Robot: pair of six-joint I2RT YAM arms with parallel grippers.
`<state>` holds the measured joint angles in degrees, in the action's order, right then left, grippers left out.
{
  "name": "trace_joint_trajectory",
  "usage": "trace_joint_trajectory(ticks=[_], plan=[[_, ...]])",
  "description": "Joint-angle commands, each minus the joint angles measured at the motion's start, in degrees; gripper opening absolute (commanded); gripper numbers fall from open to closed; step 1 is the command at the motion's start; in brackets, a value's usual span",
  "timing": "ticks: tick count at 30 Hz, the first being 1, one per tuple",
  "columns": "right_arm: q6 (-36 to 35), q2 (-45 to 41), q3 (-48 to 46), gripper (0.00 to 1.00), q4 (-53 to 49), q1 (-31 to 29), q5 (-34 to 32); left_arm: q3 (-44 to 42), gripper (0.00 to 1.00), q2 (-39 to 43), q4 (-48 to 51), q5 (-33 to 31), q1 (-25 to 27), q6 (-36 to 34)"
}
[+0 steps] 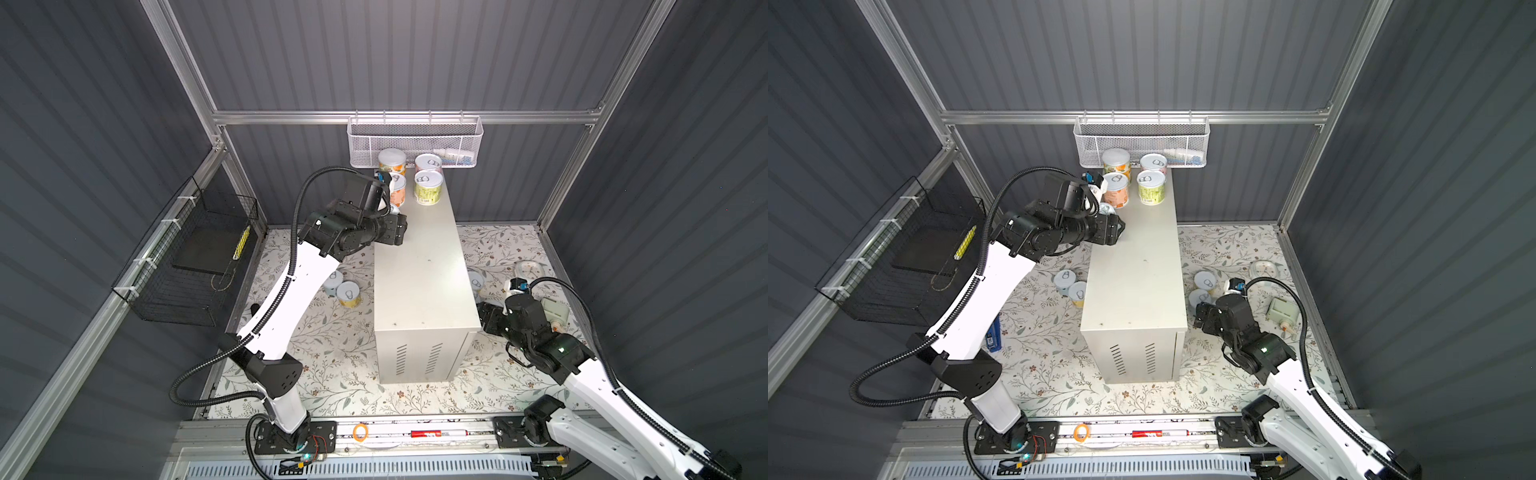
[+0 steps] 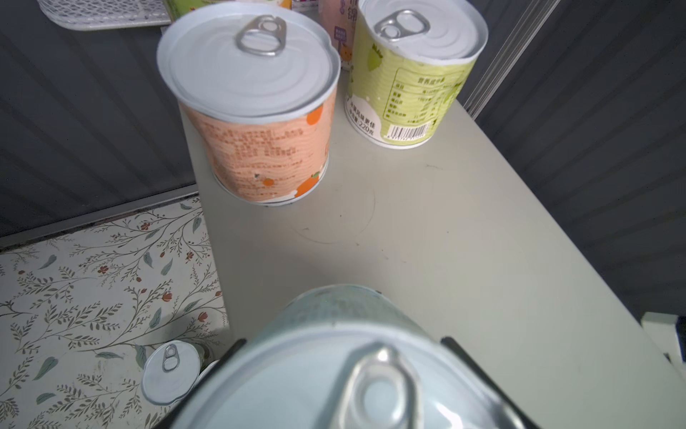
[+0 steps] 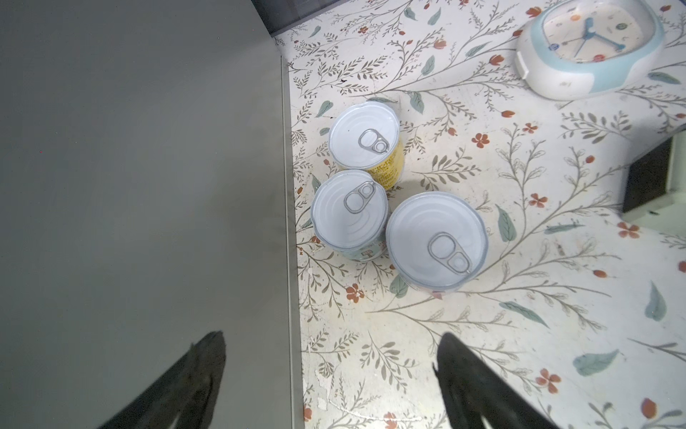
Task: Place and organize the canned foods onto the counter
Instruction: 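Carry the blue-labelled can up onto the cabinet top with the left gripper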
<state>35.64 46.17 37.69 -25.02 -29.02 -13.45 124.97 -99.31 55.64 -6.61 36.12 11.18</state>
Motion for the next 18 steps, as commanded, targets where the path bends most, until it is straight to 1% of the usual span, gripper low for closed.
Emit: trace_joint_trajectory(ticks=[1,3,4,6,7,8,10,12,18], plan=[[0.0,-0.4,-0.2,0.9,0.2,0.3,-0.6,-0.1,0.0,0.7,-4.1,-1.4,-0.1,0.9],[-0.1,-0.3,-0.1,0.9,0.2,0.3,-0.9,-0.5,0.0,0.5,-4.1,-1.3,-0.1,0.9],[-0.2,-0.3,0.0,0.91,0.2,0.3,-1.0,-1.0,0.13,0.7,-4.5,-1.1,-0.1,0.9],[-0.2,-0.1,-0.1,0.91,0.2,0.3,-1.2,-2.4,0.56,1.1,-5.6,-0.9,0.0,0.7],[-0.2,0.0,-0.2,0.91,0.2,0.3,-1.2,-2.9,0.68,1.4,-6.3,-0.9,0.0,0.6],[-0.2,0.2,-0.2,0.91,0.4,0.3,-1.2,-3.5,0.76,1.6,-7.0,-0.9,0.0,0.4],[0.0,0.6,-0.2,0.92,0.4,0.3,-1.0,-3.9,0.89,1.7,-7.6,-0.9,0.0,-0.2],[0.1,0.9,-0.2,0.92,0.5,0.3,-1.0,-3.7,0.99,1.4,-7.6,-1.1,0.0,-0.7],[0.0,1.2,-0.4,0.92,0.8,0.4,-1.1,-3.5,0.99,1.0,-8.0,-1.5,0.0,-1.3]])
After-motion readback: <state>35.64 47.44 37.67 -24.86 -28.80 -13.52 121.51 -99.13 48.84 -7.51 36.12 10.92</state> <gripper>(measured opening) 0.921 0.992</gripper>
